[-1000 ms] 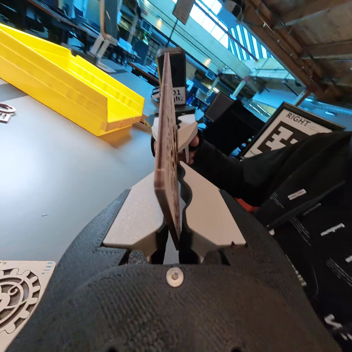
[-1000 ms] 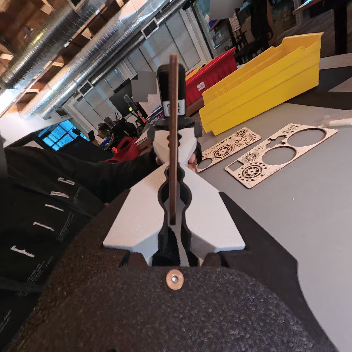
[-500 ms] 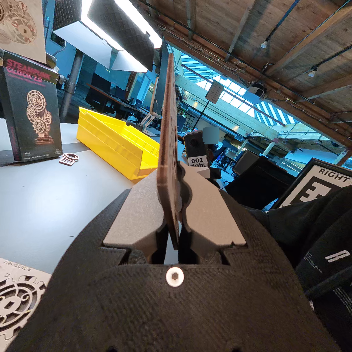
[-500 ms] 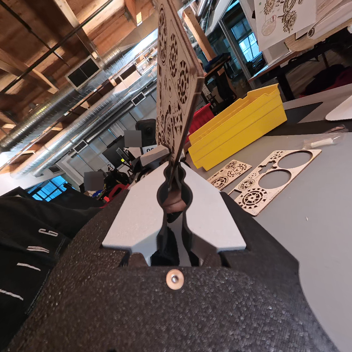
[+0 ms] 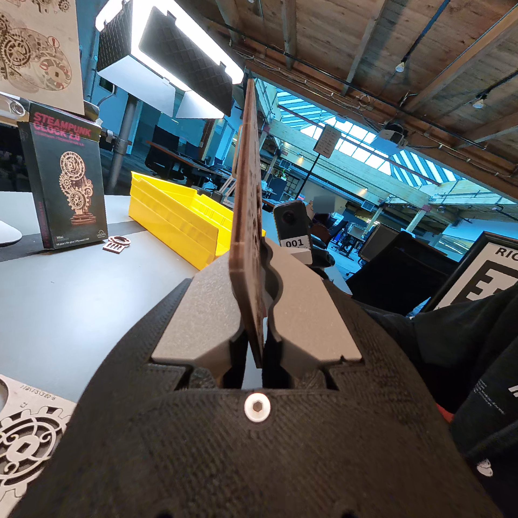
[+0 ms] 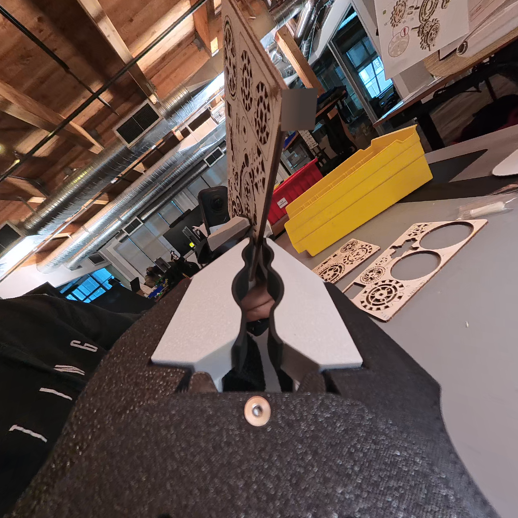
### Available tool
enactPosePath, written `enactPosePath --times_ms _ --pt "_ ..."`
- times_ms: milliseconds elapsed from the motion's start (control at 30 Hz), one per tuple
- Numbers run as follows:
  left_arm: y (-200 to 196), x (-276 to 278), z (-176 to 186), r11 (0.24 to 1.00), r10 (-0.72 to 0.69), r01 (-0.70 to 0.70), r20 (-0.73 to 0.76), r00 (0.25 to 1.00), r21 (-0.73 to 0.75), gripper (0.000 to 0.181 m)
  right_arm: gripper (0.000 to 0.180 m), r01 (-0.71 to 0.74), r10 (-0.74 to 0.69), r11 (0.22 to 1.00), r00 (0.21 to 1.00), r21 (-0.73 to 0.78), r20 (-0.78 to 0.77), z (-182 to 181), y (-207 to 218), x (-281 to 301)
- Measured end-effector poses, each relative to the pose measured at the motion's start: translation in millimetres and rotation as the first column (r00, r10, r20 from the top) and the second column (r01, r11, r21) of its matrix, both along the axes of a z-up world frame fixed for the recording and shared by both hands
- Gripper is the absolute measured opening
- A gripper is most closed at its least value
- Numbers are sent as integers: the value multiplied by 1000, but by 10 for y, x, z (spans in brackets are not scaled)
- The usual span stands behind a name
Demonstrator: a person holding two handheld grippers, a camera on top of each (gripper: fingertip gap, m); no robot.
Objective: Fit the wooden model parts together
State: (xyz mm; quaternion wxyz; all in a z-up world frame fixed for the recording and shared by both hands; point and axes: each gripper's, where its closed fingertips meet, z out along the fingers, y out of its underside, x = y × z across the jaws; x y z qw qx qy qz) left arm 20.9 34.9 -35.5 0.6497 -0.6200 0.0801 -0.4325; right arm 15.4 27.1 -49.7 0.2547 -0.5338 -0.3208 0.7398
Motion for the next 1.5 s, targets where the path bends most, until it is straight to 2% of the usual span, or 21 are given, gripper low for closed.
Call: enactPosePath --times_ms 533,1033,1500 --pt "-15 -17 117 992 109 -108 -7 994 68 1 3 67 -76 994 991 -81 -110 118 2 -6" --pt "0 -40 148 980 181 -178 -28 983 92 1 3 111 -123 989 983 -96 -135 156 11 -8" --pt "-39 14 189 998 28 -33 111 993 49 1 1 80 -93 993 983 -83 -160 186 1 34"
